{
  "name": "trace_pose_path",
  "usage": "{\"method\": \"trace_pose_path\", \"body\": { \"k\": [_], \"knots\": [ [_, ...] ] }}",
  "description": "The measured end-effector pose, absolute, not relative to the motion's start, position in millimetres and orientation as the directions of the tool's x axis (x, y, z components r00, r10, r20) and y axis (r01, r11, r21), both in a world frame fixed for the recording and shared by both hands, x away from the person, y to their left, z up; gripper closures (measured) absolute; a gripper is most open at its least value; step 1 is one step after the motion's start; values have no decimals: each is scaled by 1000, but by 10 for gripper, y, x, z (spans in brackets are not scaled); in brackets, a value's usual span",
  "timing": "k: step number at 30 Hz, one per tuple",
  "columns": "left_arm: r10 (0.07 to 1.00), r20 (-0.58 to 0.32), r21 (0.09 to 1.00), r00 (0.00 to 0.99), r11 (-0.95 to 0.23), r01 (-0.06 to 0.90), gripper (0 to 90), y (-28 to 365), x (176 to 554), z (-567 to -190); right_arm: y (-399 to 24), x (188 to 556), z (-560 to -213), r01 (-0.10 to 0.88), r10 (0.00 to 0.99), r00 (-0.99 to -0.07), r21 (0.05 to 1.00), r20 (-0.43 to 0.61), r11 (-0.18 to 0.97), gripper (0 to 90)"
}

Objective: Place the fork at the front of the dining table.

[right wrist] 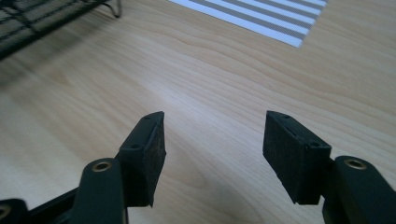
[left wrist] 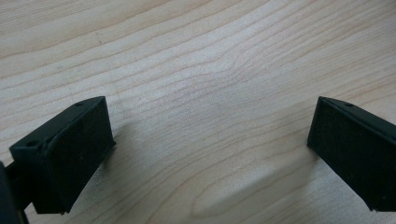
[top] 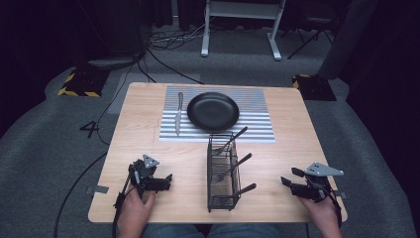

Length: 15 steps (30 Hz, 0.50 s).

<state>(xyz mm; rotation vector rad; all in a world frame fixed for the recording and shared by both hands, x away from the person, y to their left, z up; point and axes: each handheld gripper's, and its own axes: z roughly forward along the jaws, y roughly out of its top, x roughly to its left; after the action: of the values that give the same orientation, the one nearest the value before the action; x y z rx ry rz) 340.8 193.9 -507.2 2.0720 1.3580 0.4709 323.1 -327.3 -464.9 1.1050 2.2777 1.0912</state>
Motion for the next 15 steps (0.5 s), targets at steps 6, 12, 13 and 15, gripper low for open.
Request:
{"method": "trace_pose_path", "body": {
  "k": [6, 12, 13, 15],
  "knots": [
    [911, -34, 660, 411, -288, 694, 2, 1939, 3408, -5071, -3190, 2976, -4254, 432, 718, -695, 821, 41, 372, 402],
    [911, -35, 660, 411, -288, 694, 2, 1939, 3408, -5071, -3039, 2772, -4011, 369, 667, -745, 840, 11, 398, 403],
    [911, -35, 660, 411, -288, 694, 2, 1939, 3409, -5072, -3039, 2772, -4011, 369, 667, -745, 840, 11, 398, 403],
    [911, -35, 660, 411, -288, 694, 2, 1939, 3409, -5071, -2993, 2724, -3957, 354, 655, -756, 841, -1, 410, 403]
  ]
}}
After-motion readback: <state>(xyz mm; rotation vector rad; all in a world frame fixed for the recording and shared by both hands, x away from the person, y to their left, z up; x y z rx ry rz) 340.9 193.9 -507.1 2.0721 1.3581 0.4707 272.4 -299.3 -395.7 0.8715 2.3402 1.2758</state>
